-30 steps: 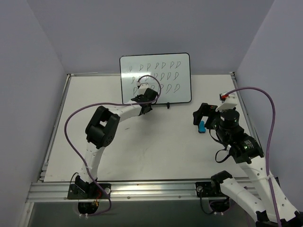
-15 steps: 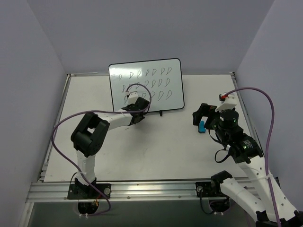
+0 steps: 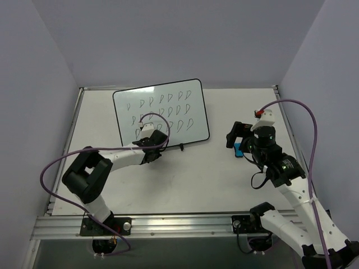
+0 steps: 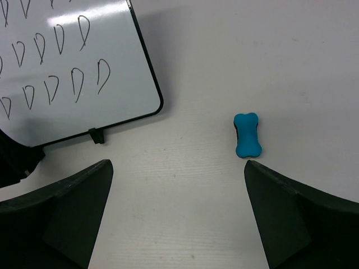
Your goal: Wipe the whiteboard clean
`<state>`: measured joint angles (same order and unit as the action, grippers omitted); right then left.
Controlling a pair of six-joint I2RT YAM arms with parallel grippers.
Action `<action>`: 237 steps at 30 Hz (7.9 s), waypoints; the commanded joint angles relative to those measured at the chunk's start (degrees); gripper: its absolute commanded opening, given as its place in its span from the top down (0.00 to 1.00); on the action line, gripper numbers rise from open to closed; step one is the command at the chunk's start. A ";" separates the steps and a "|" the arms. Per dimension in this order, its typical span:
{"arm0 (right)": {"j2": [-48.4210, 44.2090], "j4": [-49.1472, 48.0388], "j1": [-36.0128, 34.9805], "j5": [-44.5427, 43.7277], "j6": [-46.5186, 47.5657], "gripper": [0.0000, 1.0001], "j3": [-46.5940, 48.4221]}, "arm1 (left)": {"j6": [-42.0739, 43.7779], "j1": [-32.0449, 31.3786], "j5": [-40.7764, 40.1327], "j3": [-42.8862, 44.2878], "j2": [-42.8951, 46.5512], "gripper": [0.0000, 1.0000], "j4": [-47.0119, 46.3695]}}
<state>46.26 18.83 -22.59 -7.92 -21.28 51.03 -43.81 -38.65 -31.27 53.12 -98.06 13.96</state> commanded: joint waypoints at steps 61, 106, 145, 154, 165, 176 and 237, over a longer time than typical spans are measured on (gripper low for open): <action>0.94 -2.04 -0.26 2.29 -1.84 0.00 -0.84 | 6.44 11.41 2.74 13.75 30.48 0.06 23.44; -7.24 -4.95 -3.43 15.92 4.93 0.01 -2.42 | -10.15 55.53 110.19 24.49 -20.23 0.20 -66.07; 12.96 -0.28 2.96 -3.07 0.09 0.05 2.76 | 24.41 50.26 98.14 16.85 -10.13 0.98 -39.16; 26.33 -1.43 13.18 -1.74 2.73 0.11 5.75 | -2.22 51.04 103.25 9.36 -16.98 0.98 -85.67; 45.49 -0.37 17.14 3.43 5.72 0.31 8.22 | -2.25 51.05 101.67 6.12 -16.81 0.98 -92.44; 49.36 -1.95 17.05 4.67 5.99 0.46 7.42 | -0.66 50.52 101.40 4.01 -16.29 0.98 -93.76; 73.87 -5.75 -33.48 -17.03 8.44 1.00 60.71 | -0.66 49.82 102.63 4.09 -16.37 0.98 -94.81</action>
<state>115.50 7.81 -54.26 -21.61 -14.46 102.89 -52.62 13.98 69.19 58.46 -114.24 -73.17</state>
